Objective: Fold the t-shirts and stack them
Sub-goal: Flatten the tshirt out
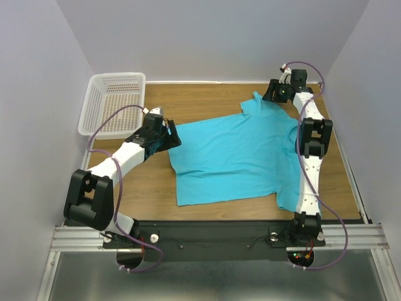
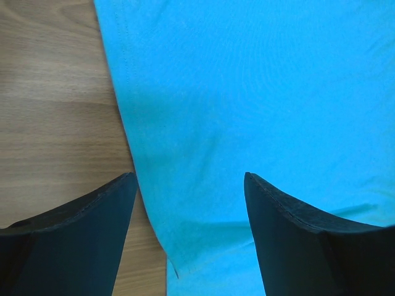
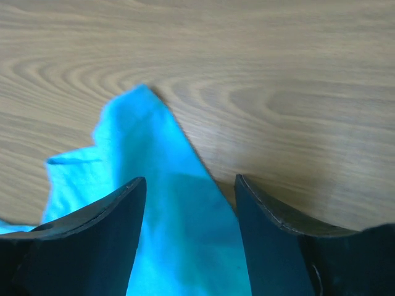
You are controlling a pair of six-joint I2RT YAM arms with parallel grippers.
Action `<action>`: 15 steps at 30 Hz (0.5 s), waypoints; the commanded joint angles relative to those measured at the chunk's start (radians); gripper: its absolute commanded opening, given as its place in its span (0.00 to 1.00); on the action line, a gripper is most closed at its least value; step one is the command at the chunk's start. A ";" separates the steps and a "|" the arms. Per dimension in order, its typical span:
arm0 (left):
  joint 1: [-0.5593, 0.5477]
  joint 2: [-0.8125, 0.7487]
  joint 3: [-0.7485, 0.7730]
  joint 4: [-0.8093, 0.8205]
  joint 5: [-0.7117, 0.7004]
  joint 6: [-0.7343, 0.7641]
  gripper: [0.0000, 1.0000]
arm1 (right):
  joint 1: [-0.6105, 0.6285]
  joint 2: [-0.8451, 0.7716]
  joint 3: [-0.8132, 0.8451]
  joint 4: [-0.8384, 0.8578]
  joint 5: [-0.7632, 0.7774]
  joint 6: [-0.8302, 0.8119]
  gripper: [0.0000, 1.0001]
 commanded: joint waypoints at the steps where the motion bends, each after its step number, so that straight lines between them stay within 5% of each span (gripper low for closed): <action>1: 0.005 -0.052 0.020 -0.011 -0.015 0.024 0.82 | -0.010 -0.044 -0.025 -0.010 0.110 -0.070 0.64; 8: 0.007 -0.100 -0.008 0.001 -0.002 0.016 0.82 | -0.012 -0.110 -0.126 -0.093 0.117 -0.156 0.40; 12: 0.007 -0.117 -0.019 0.008 0.010 0.018 0.82 | -0.013 -0.183 -0.233 -0.094 0.101 -0.173 0.12; 15: 0.008 -0.129 -0.025 0.015 0.013 0.019 0.82 | -0.026 -0.236 -0.261 -0.094 0.100 -0.168 0.01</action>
